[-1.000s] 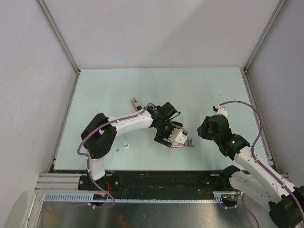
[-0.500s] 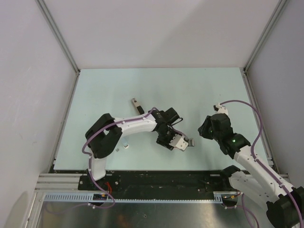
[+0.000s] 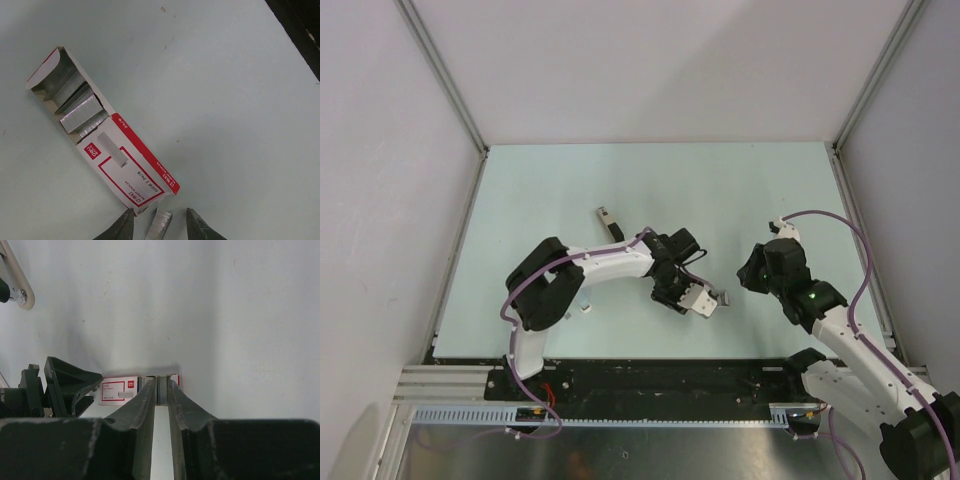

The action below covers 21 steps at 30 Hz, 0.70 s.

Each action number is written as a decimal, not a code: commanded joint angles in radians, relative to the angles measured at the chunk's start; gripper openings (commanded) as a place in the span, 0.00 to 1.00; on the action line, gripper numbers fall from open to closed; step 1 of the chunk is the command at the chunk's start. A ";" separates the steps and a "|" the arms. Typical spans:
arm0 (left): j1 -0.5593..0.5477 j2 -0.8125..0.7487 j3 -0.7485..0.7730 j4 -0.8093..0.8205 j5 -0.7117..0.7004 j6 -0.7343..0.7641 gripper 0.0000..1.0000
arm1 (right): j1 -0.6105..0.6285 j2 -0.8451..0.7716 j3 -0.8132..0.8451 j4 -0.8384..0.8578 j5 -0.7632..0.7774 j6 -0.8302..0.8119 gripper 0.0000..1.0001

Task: Unload the staples from the stapler

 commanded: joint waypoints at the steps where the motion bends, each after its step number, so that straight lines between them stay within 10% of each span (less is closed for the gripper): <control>1: 0.004 0.036 0.009 -0.007 -0.029 0.002 0.49 | -0.006 0.000 0.023 0.026 -0.008 -0.016 0.21; 21: 0.045 0.031 0.020 0.008 -0.005 -0.042 0.60 | -0.007 0.002 0.016 0.029 -0.015 -0.016 0.20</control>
